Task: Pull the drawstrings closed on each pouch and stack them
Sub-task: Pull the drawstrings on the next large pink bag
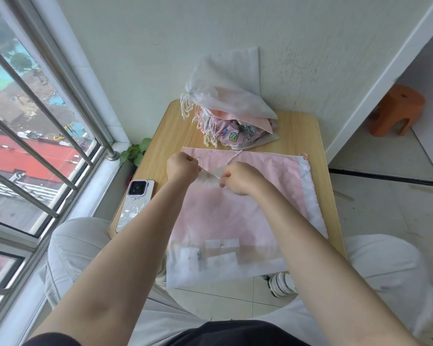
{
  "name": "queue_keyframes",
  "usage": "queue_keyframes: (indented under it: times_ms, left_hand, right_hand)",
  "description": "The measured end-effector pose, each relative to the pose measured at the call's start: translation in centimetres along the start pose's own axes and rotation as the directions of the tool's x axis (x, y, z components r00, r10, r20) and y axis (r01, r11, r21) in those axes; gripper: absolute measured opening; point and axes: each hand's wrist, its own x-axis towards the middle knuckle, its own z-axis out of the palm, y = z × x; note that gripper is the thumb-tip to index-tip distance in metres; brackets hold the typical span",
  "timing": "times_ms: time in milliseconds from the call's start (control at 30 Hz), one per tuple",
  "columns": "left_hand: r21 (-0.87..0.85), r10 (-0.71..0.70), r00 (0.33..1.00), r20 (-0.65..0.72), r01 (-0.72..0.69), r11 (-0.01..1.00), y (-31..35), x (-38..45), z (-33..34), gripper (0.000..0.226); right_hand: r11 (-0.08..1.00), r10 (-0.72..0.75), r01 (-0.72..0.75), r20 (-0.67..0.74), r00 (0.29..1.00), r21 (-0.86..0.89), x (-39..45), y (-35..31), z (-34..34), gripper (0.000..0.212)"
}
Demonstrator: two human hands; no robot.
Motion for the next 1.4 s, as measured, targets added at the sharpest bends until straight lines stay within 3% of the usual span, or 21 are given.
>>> queue_keyframes:
  times_ms: [167,233,300,367,433,533,667,800,933,1033,1133,1300,1400]
  left_hand:
    - [-0.026,0.021,1.0,0.008,-0.021,0.999,-0.2,0.1,-0.7,0.02]
    - [0.096,0.088,0.996,-0.027,-0.085,0.992,0.0,0.1,-1.3,0.02]
    - [0.23,0.214,0.977,-0.024,-0.203,0.952,0.0,0.1,-1.6,0.038]
    - [0.242,0.383,0.921,0.072,-0.388,0.889,0.3,-0.3,-1.7,0.052]
    - [0.205,0.446,0.858,0.255,-0.499,0.842,1.0,-0.7,-1.8,0.046]
    - [0.271,0.385,0.804,0.453,-0.536,0.799,1.3,-1.0,-2.0,0.036]
    - [0.3,0.301,0.759,0.577,-0.54,0.786,1.3,-1.0,-2.5,0.024]
    - [0.379,0.244,0.752,0.612,-0.55,0.745,1.5,-1.0,-2.7,0.022]
    - [0.476,0.185,0.791,0.582,-0.517,0.712,1.6,-0.7,-2.7,0.029]
    - [0.35,0.259,0.806,0.532,-0.488,0.8,2.3,-1.1,-3.0,0.034]
    - [0.065,0.301,0.794,0.529,-0.391,0.918,2.9,-2.0,-3.2,0.024]
    - [-0.153,0.333,0.755,0.565,-0.3,0.942,2.2,-2.9,-2.0,0.022]
    - [-0.215,0.315,0.818,0.482,-0.238,0.947,2.0,-3.0,-1.1,0.016]
  right_hand:
    - [0.984,0.005,-0.006,0.007,1.0,0.176,0.1,1.6,0.7,0.024]
    - [0.975,0.025,-0.019,-0.025,0.999,0.223,0.2,2.0,1.0,0.026]
    - [0.966,0.049,-0.036,-0.044,0.998,0.256,0.3,1.9,1.3,0.029]
    - [0.963,0.052,-0.037,-0.049,0.997,0.265,0.3,1.7,1.4,0.029]
    - [0.962,0.053,-0.039,-0.047,0.997,0.269,0.2,1.6,1.5,0.03]
    - [0.961,0.069,-0.053,-0.052,0.996,0.273,0.1,1.7,1.4,0.031]
    - [0.974,0.061,-0.05,-0.043,0.997,0.22,0.0,1.8,1.0,0.027]
    - [0.982,0.059,-0.05,-0.046,0.997,0.184,-0.1,1.5,0.7,0.026]
    - [0.985,0.082,-0.075,-0.043,0.996,0.153,0.3,1.2,0.7,0.029]
    - [0.989,0.094,-0.094,0.007,0.996,0.112,0.2,0.6,0.1,0.035]
    - [0.99,0.057,-0.057,0.0,0.998,0.128,-0.2,0.2,-0.3,0.035]
    - [0.988,0.072,-0.068,-0.025,0.997,0.135,0.1,0.7,0.1,0.028]
    - [0.977,0.107,-0.101,-0.024,0.994,0.19,0.5,1.1,0.3,0.022]
